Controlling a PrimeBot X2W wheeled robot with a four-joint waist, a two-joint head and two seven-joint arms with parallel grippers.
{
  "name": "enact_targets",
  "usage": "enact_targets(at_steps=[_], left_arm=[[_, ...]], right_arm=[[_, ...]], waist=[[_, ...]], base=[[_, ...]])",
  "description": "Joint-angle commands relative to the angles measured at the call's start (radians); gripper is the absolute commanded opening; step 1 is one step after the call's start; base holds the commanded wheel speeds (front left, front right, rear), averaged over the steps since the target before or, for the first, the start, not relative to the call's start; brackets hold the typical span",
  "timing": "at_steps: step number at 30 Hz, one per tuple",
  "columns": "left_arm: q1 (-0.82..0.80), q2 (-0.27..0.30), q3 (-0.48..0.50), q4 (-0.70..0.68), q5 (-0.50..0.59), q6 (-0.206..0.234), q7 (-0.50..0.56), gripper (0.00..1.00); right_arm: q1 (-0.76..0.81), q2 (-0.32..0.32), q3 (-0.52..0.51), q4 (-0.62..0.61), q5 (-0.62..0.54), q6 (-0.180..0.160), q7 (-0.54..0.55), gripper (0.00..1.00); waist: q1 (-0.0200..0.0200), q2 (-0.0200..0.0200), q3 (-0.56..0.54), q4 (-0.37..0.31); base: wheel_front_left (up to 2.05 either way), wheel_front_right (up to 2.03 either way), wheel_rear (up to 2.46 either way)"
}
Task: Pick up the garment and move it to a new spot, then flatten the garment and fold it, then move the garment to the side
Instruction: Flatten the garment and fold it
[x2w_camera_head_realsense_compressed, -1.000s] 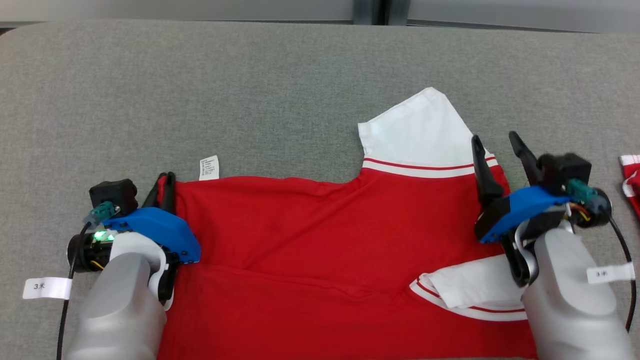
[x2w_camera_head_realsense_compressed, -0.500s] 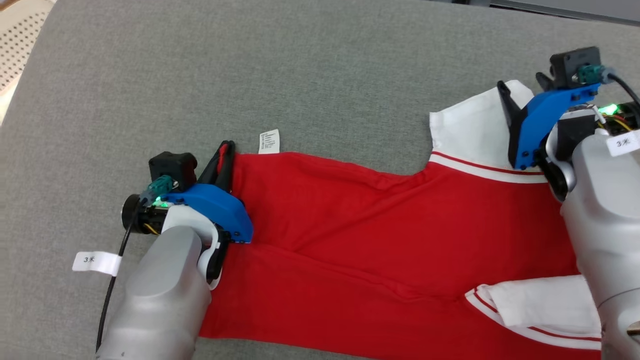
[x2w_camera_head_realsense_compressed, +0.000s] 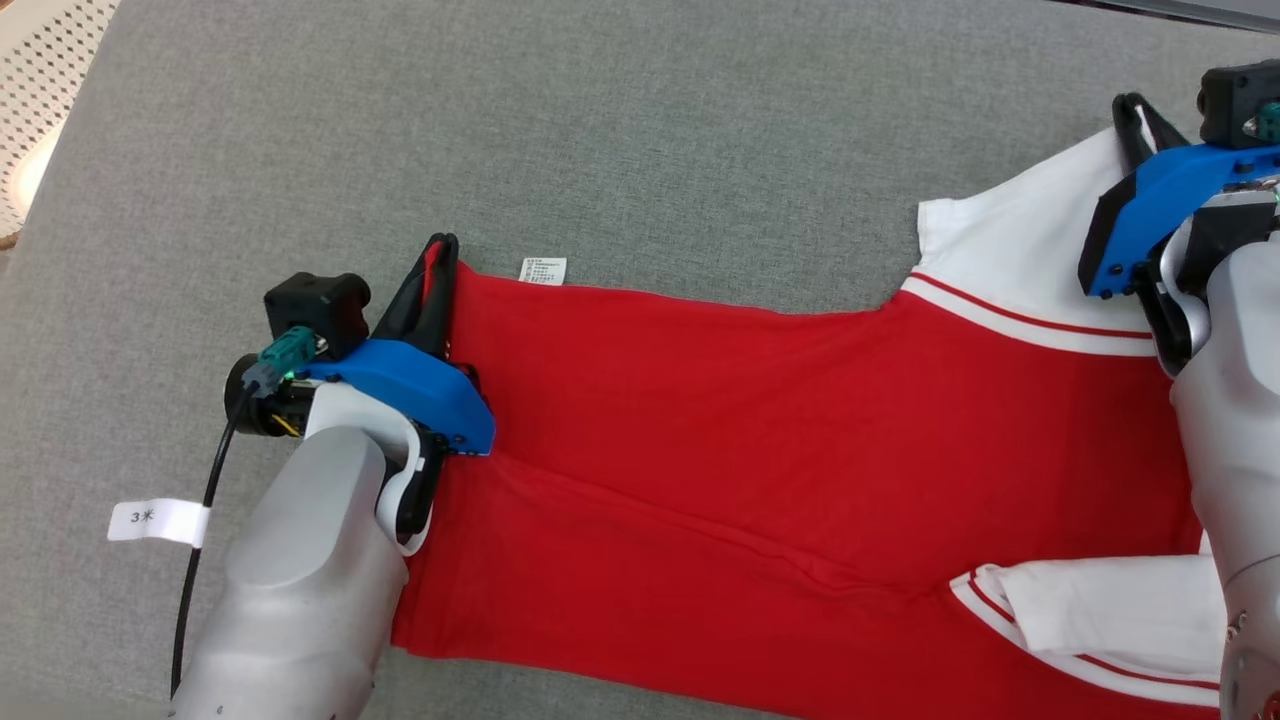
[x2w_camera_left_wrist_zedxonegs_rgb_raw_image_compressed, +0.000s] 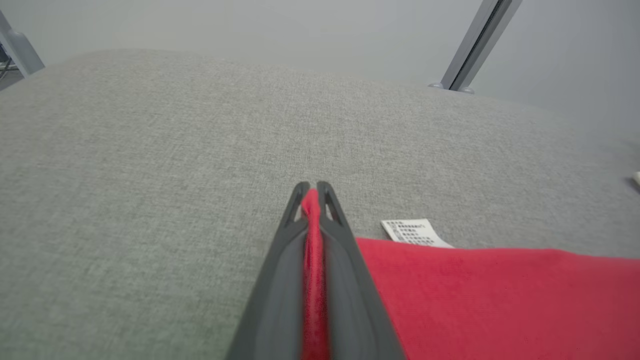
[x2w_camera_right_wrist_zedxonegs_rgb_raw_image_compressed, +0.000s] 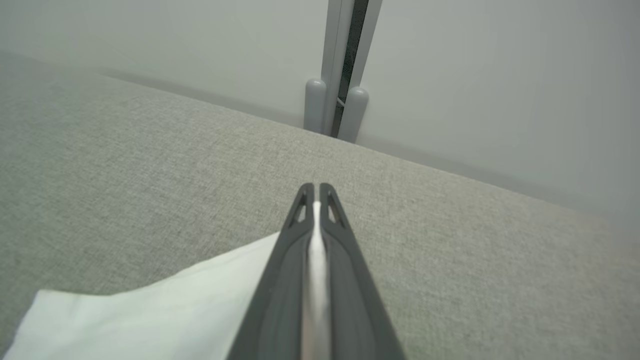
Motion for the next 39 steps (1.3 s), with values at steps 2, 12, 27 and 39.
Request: enact_targets(at_steps=[2, 12, 27, 39], left_arm=[[0.015, 0.009, 0.025, -0.024, 0.015, 0.008, -0.004, 0.00], [0.140, 0.019, 0.158, -0.139, 0.113, 0.011, -0.004, 0.00], [0.467, -0.014, 0.322, -0.244, 0.223, 0.003, -0.004, 0.00], [0.600, -0.037, 0.373, -0.227, 0.260, -0.001, -0.005, 1.00]], right_arm=[[-0.005, 0.013, -0.031, -0.013, -0.018, 0.000, -0.057, 0.00], [0.111, 0.104, -0.127, -0.075, 0.021, 0.000, -0.227, 0.00], [0.749, 0.131, -0.026, -0.490, 0.350, 0.000, -0.227, 0.00], [0.933, 0.158, 0.056, -0.484, 0.417, 0.000, -0.227, 0.49]], waist=[[-0.0001, 0.0000, -0.013, -0.015], [-0.0001, 0.0000, -0.100, -0.088], [-0.0001, 0.0000, -0.286, -0.177], [-0.0001, 0.0000, -0.346, -0.176]], base=[[0.00, 0.00, 0.00], [0.00, 0.00, 0.00], [0.00, 0.00, 0.00], [0.00, 0.00, 0.00]])
